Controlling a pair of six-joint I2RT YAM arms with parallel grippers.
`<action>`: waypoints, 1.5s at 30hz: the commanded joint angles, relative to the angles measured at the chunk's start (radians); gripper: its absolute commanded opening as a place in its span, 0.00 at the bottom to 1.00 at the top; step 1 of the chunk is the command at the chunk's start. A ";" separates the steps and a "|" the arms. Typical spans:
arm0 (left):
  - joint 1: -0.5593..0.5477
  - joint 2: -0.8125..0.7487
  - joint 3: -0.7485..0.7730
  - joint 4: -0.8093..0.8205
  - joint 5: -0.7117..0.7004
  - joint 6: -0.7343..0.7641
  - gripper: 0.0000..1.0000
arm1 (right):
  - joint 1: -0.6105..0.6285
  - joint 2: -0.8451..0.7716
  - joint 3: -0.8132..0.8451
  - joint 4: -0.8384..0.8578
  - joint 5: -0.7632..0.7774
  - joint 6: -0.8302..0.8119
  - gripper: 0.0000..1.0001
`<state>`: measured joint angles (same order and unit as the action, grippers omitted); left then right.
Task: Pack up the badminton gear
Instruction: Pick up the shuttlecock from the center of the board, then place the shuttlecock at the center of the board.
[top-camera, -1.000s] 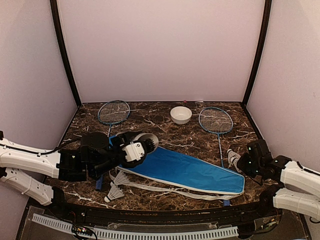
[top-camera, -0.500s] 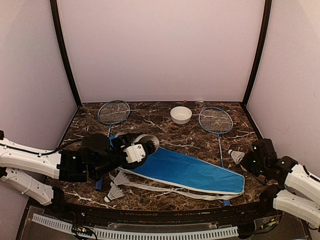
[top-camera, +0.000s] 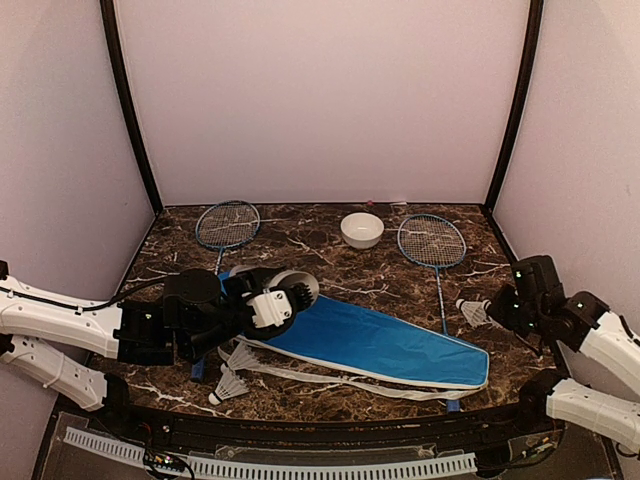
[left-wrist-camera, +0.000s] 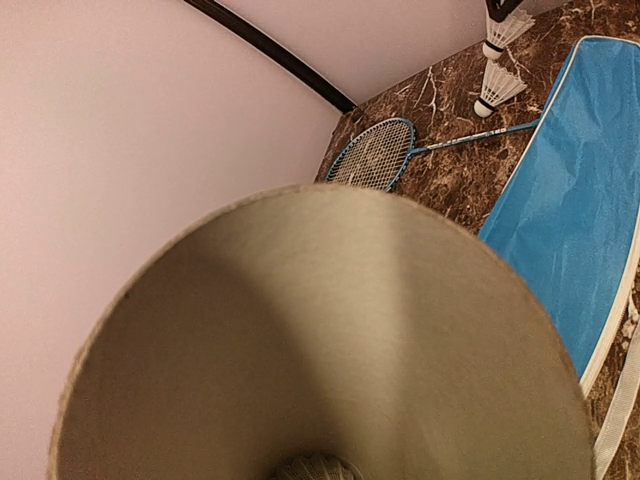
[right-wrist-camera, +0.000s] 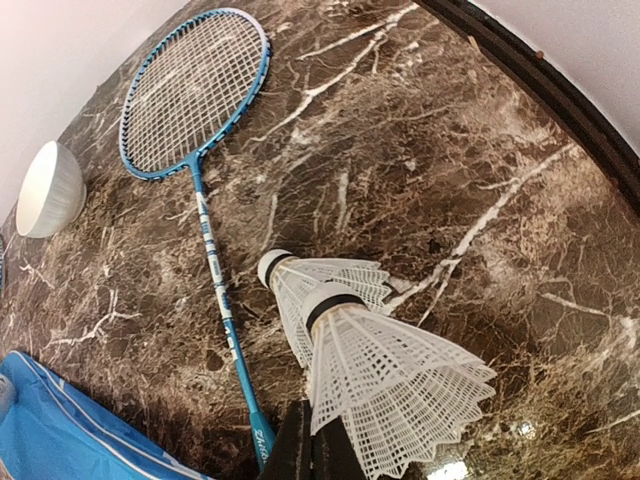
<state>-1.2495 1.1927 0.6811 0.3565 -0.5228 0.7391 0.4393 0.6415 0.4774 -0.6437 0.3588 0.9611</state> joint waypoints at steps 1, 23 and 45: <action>-0.005 0.008 -0.010 -0.059 -0.021 -0.059 0.45 | -0.001 0.007 0.099 -0.009 -0.002 -0.060 0.00; -0.014 0.000 -0.015 -0.054 -0.039 -0.046 0.46 | 0.240 0.748 0.341 0.670 -0.225 -0.362 0.00; -0.018 -0.003 -0.019 -0.058 -0.041 -0.040 0.46 | 0.066 1.042 0.468 0.548 -0.573 -0.540 0.25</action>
<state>-1.2663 1.1961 0.6800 0.3454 -0.5407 0.7490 0.5152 1.6844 0.9138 -0.0795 -0.2108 0.4206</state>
